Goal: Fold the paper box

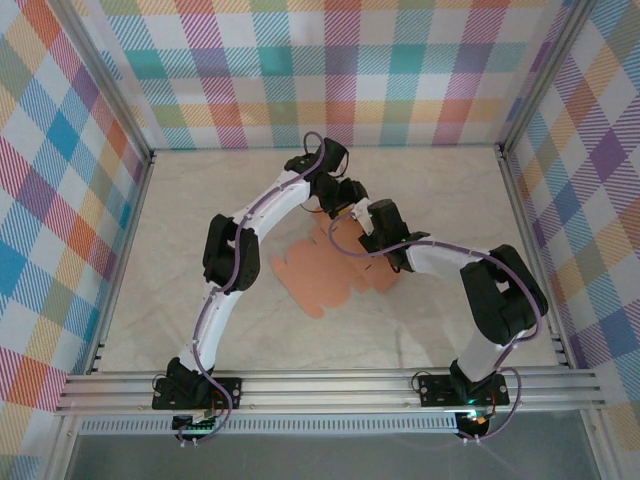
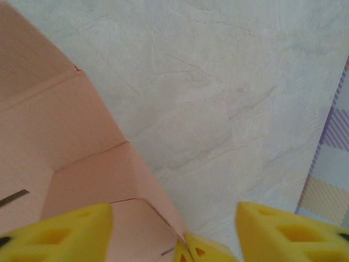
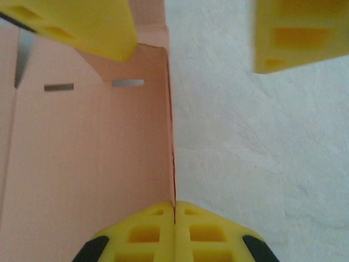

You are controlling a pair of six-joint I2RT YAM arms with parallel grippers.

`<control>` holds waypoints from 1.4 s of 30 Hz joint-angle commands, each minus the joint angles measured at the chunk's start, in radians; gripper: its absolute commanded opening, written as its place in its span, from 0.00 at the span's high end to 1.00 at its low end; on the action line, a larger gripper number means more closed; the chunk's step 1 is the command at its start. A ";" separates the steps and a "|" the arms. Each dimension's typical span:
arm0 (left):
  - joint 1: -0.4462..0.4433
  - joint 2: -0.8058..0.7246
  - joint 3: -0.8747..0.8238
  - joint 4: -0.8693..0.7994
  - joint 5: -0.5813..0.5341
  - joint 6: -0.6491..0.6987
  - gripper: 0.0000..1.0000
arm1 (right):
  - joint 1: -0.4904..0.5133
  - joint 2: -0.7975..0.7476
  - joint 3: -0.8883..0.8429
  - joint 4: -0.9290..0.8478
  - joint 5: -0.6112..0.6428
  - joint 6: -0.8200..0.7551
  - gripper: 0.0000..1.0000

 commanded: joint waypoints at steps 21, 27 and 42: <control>0.021 0.001 0.060 -0.092 -0.068 0.127 0.18 | -0.006 -0.048 0.065 -0.076 -0.123 0.018 1.00; 0.021 0.038 0.097 -0.102 -0.036 0.140 0.28 | -0.006 -0.057 0.069 -0.094 -0.154 0.014 1.00; -0.009 0.020 0.067 -0.127 0.029 0.098 0.60 | -0.006 -0.043 0.094 -0.109 -0.103 -0.002 1.00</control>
